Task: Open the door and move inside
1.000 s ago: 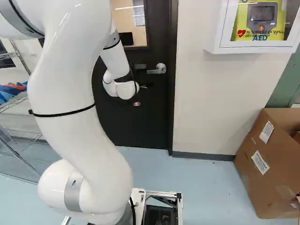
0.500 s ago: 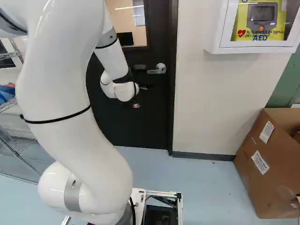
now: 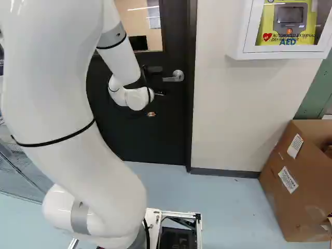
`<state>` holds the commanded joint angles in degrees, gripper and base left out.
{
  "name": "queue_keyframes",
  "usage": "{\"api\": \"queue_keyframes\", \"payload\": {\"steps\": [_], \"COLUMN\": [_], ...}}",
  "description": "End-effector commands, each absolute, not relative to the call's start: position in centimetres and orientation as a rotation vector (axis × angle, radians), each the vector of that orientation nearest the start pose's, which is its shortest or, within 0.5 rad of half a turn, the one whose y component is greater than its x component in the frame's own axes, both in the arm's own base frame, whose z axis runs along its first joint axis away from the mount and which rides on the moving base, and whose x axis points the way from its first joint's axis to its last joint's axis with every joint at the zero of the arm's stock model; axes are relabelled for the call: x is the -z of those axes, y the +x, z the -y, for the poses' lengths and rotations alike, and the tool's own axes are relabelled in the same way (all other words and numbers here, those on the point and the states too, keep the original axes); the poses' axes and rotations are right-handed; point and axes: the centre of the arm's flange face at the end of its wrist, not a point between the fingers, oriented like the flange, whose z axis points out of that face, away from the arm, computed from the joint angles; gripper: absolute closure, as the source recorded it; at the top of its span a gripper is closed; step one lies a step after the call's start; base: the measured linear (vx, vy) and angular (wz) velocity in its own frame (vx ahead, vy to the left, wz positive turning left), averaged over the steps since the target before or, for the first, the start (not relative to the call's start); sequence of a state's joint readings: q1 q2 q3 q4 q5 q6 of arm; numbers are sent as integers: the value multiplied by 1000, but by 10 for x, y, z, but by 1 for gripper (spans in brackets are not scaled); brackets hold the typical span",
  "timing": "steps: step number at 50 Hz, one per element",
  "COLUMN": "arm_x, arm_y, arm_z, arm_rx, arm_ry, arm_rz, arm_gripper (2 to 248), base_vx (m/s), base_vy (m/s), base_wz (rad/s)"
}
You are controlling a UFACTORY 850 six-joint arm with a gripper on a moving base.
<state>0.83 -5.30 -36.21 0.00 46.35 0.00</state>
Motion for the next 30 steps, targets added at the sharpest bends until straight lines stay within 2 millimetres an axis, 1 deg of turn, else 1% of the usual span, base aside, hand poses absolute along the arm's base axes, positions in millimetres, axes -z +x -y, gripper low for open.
{"api": "queue_keyframes", "payload": {"steps": [30], "arm_x": [-476], "arm_y": [468], "arm_z": [-6], "arm_rx": [2038], "arm_ry": [-2379], "arm_rz": [16], "arm_gripper": [3], "base_vx": [0], "base_vy": [0], "base_wz": [0]}}
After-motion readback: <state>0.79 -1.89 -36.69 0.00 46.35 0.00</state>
